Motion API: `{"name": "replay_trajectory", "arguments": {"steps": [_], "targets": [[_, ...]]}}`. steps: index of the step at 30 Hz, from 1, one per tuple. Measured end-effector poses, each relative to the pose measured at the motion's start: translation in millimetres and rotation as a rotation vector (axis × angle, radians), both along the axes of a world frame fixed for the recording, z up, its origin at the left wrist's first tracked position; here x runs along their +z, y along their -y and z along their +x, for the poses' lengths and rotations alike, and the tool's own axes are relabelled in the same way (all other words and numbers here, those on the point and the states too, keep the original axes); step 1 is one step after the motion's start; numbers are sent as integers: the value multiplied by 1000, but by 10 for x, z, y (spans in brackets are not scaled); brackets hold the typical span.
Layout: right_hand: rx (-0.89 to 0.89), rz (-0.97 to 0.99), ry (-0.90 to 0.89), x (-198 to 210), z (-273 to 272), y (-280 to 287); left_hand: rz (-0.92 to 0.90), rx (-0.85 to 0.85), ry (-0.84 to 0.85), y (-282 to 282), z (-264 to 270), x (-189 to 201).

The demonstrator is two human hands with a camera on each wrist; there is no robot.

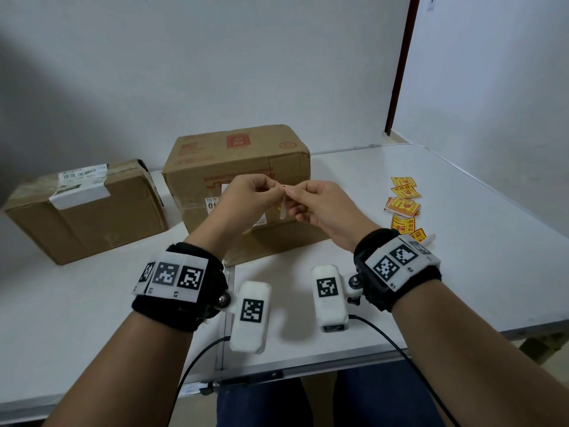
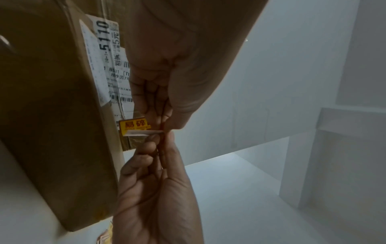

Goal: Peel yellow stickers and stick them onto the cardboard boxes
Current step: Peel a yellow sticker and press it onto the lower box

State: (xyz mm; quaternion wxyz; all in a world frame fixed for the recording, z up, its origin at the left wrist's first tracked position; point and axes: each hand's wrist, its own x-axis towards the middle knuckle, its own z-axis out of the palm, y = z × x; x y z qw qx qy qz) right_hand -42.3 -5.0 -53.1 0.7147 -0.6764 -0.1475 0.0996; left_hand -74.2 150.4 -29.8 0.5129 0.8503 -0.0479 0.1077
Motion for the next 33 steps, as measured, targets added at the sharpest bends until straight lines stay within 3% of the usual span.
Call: {"name": "replay_trajectory", "arguments": {"steps": [5,16,23,28,33], "targets": [[-14,15,16,14,-7,-9,-32,-2,-37,11,29,-24],[26,-31,-5,31,-24,13,103,70,-29,-43,39,10],[-33,-25,-18,5,-40,37,-9,0,-64,-31,17,0],[-156,-148,105,-7,17,15,5,19,-29,22,53,16],[-142,-256,226,3,13,46,211,63,58,91,22,51]]}}
